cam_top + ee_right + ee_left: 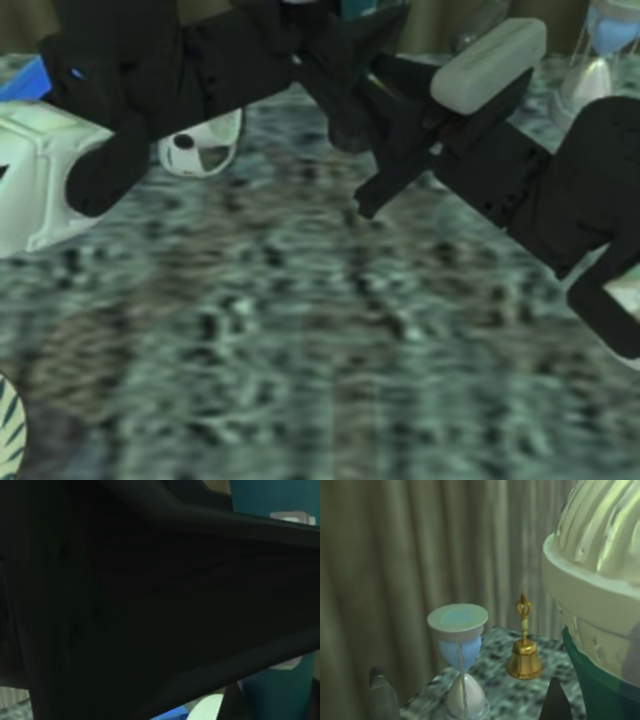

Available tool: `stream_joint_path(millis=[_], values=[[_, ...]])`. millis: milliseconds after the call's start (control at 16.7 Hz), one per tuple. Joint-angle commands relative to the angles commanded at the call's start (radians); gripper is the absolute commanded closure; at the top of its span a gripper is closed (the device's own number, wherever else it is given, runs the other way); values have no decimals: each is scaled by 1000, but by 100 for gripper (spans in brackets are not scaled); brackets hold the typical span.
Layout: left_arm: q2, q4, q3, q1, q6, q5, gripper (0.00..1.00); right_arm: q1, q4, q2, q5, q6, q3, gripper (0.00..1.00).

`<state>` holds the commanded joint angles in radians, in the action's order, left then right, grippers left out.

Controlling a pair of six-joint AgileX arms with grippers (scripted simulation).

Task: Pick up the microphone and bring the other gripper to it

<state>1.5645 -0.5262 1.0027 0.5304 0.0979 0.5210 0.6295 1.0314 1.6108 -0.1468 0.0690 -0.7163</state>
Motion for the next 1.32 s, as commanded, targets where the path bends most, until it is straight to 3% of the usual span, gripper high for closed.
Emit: stream_joint_path(millis=[780, 1320], values=[[0, 0, 0, 0, 0, 0, 100, 0, 0, 0, 0, 0, 0, 2], [-5, 1, 6, 0, 4, -5, 100, -4, 0, 7, 5, -4, 4, 0]])
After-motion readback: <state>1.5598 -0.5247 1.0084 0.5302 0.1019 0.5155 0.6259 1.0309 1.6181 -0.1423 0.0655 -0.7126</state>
